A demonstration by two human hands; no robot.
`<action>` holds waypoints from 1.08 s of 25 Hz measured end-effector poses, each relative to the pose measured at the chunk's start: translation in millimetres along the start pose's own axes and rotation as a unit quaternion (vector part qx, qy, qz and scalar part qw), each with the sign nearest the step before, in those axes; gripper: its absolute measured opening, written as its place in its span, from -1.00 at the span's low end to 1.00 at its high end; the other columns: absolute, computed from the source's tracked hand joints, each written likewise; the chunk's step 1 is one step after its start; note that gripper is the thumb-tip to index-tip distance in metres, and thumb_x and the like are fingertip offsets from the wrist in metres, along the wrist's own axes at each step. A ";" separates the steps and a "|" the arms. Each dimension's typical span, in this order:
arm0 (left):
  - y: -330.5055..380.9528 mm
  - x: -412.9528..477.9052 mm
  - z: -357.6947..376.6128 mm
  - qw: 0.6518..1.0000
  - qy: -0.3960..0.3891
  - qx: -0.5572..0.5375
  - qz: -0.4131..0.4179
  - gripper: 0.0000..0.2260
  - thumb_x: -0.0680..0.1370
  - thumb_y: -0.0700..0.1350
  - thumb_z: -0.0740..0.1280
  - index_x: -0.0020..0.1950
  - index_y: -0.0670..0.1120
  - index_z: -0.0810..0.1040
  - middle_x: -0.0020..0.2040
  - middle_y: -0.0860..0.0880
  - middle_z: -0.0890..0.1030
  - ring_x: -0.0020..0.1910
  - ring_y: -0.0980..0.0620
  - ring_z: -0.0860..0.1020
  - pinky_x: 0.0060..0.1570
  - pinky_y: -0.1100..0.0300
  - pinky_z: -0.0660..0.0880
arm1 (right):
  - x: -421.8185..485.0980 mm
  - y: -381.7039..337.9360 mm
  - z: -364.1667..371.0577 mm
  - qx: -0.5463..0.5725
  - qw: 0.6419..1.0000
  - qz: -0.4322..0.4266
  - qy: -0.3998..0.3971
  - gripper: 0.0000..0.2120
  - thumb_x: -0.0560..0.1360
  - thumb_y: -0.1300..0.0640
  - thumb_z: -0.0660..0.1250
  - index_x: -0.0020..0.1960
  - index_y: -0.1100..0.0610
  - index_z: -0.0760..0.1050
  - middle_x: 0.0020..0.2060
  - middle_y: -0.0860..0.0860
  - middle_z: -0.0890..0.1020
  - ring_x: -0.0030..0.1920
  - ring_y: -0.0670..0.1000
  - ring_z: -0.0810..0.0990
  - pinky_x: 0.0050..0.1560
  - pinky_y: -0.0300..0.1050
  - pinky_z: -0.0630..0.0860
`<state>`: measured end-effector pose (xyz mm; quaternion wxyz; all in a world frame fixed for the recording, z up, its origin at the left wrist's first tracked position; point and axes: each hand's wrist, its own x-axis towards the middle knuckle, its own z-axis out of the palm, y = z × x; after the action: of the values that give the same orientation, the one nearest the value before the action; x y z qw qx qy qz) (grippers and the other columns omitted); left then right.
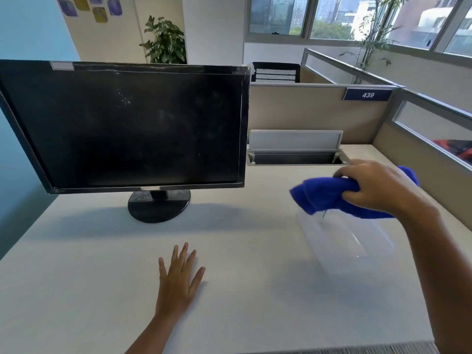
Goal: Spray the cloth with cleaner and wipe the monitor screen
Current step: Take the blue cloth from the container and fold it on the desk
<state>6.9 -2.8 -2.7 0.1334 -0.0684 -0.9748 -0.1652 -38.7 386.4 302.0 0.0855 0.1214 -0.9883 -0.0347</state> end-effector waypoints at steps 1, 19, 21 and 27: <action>0.2 -0.4 -0.1 1.000 0.001 -0.005 -0.002 -0.41 0.62 0.25 -0.09 0.40 -0.10 0.42 0.50 -0.06 0.26 0.50 -0.03 0.06 0.40 -0.13 -0.12 | -3.1 -16.8 -8.4 0.048 0.998 -0.036 0.034 -0.77 0.41 0.06 0.29 0.06 -0.05 0.52 -0.19 -0.09 0.53 -0.18 -0.06 0.51 -0.19 -0.17 0.34; -4.4 -0.8 2.8 0.998 0.003 -0.035 -0.048 -0.35 0.59 0.26 -0.27 0.46 -0.01 0.33 0.52 -0.03 0.19 0.51 0.02 -0.03 0.41 -0.14 -0.18 | -20.8 -166.2 208.7 0.150 0.955 -0.234 -0.100 -0.45 0.53 -0.29 0.04 0.40 -0.03 0.33 0.37 0.04 0.38 0.34 0.05 0.35 0.33 -0.02 0.27; -2.6 -1.0 0.9 0.999 0.003 -0.042 -0.032 -0.39 0.60 0.26 -0.21 0.44 0.01 0.36 0.51 -0.04 0.22 0.51 0.01 -0.01 0.41 -0.14 -0.19 | -34.1 -169.4 219.4 0.086 0.949 -0.292 -0.084 -0.43 0.52 -0.34 0.03 0.39 -0.05 0.34 0.35 0.02 0.42 0.32 0.04 0.40 0.32 0.02 0.31; 0.3 -1.9 -4.0 0.999 -0.007 -0.038 -0.003 -0.48 0.63 0.20 -0.18 0.47 0.05 0.30 0.52 -0.01 0.20 0.51 0.01 -0.02 0.40 -0.07 -0.26 | -33.5 -171.7 214.6 0.146 0.949 -0.263 -0.091 -0.46 0.58 -0.26 -0.12 0.30 -0.06 0.46 0.31 -0.02 0.49 0.31 0.00 0.44 0.31 0.01 0.39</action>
<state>9.7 -4.1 0.5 0.1238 -0.0720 -0.9690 -0.2015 -4.5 238.7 70.3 -0.0358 0.3841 -0.9193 0.0773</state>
